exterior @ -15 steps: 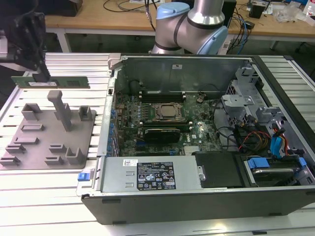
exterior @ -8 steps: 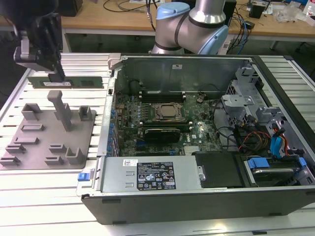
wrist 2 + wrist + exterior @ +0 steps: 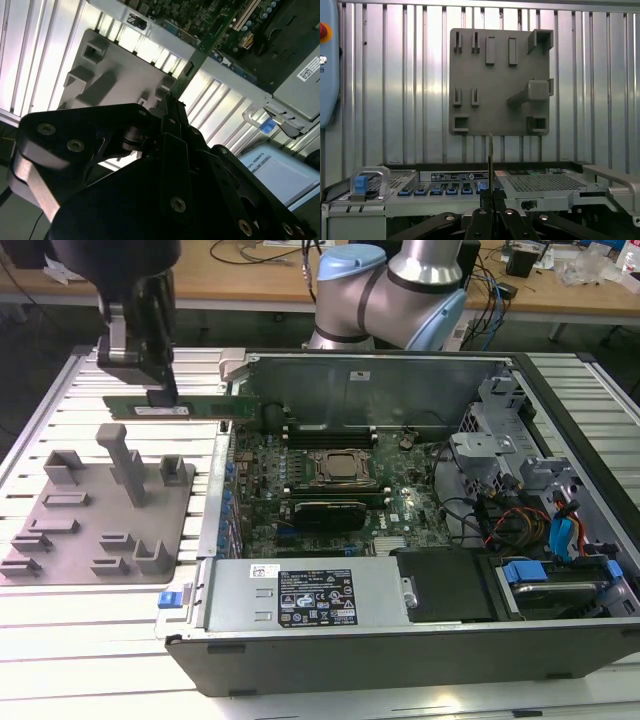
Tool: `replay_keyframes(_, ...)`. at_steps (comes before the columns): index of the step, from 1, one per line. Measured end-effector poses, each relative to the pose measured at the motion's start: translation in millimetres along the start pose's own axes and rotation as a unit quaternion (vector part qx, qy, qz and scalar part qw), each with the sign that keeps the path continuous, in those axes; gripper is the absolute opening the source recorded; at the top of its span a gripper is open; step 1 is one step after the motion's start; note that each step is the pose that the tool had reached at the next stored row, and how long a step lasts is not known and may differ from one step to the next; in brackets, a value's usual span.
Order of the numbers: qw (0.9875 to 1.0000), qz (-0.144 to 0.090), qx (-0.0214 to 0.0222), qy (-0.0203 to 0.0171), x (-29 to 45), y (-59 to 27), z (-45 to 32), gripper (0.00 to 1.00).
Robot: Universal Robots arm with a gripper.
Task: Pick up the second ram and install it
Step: 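Pick up the second ram and move it above second insertion slot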
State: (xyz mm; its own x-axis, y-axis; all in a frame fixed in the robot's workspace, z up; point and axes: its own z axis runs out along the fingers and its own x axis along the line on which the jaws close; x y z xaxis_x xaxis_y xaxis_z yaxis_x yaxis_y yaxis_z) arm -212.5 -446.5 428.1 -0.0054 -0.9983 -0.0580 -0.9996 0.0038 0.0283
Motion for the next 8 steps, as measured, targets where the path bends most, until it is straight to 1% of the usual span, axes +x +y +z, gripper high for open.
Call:
replay_keyframes(1,1.0000,0.000,0.0000,0.0000,0.0,-4.5,-0.1,0.09)
replay_keyframes(3,1.0000,0.000,0.0000,0.0000,-0.1,-11.0,-0.3,0.09)
replay_keyframes(8,1.0000,0.000,0.0000,0.0000,-0.1,-21.9,-0.6,0.09)
